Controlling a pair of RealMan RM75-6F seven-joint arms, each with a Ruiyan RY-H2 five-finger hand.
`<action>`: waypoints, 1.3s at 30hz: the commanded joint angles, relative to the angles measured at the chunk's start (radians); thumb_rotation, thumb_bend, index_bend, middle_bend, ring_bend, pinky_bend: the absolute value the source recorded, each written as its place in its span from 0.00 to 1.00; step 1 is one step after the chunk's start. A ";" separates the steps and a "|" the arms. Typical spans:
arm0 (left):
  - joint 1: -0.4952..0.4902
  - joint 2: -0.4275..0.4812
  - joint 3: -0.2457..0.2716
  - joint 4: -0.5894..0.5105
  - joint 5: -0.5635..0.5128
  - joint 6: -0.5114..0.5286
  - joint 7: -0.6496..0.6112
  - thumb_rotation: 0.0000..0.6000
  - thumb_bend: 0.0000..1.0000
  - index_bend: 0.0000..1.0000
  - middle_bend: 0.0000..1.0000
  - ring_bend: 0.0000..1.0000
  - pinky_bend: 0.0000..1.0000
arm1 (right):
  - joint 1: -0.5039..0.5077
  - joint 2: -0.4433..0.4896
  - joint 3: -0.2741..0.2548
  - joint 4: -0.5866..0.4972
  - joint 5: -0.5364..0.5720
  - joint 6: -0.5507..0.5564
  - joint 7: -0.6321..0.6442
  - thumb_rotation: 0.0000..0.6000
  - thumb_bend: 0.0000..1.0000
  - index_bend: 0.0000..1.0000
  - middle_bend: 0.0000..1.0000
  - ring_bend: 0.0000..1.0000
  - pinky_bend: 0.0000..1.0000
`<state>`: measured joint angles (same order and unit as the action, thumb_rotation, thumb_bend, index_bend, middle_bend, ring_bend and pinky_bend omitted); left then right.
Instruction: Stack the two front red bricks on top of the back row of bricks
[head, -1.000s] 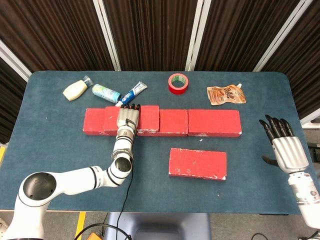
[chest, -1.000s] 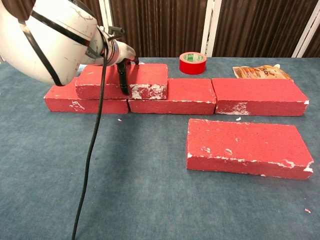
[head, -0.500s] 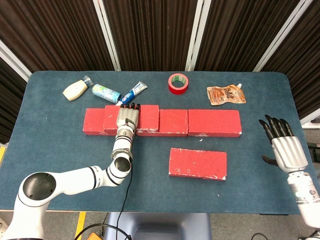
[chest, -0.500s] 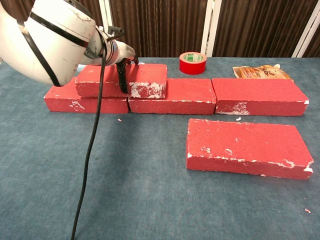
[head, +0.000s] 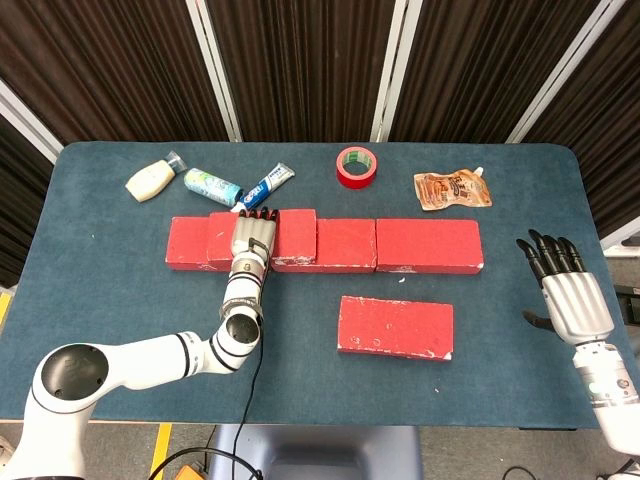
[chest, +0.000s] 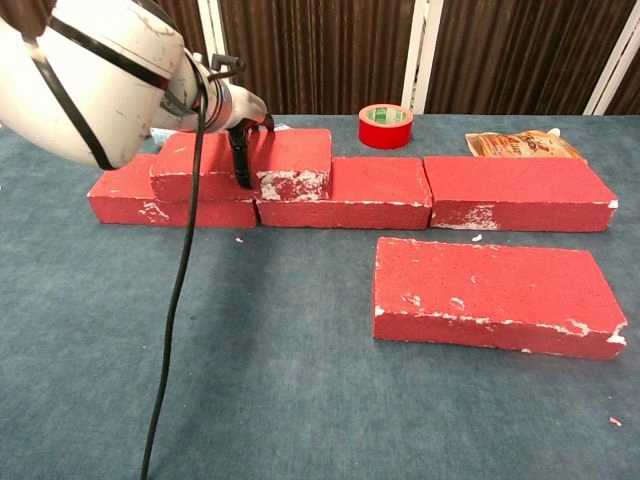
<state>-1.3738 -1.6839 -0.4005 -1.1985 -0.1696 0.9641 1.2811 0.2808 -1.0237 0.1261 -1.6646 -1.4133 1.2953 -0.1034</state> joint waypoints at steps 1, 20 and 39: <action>0.007 0.041 -0.014 -0.068 0.002 0.029 -0.010 1.00 0.27 0.00 0.00 0.00 0.07 | 0.002 -0.001 0.001 0.001 0.000 -0.001 0.001 1.00 0.00 0.01 0.03 0.00 0.00; 0.322 0.402 0.157 -0.731 0.596 0.325 -0.373 1.00 0.26 0.00 0.00 0.00 0.06 | 0.012 0.001 0.017 -0.033 -0.014 0.021 -0.012 1.00 0.00 0.01 0.03 0.00 0.00; 0.769 0.455 0.389 -0.511 1.056 0.358 -0.939 1.00 0.27 0.00 0.00 0.00 0.04 | 0.002 0.090 -0.016 -0.158 -0.068 -0.005 0.115 1.00 0.00 0.00 0.03 0.00 0.00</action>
<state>-0.6186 -1.2266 -0.0160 -1.7283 0.8778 1.3385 0.3621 0.2788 -0.9463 0.1120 -1.8079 -1.4758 1.2989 0.0063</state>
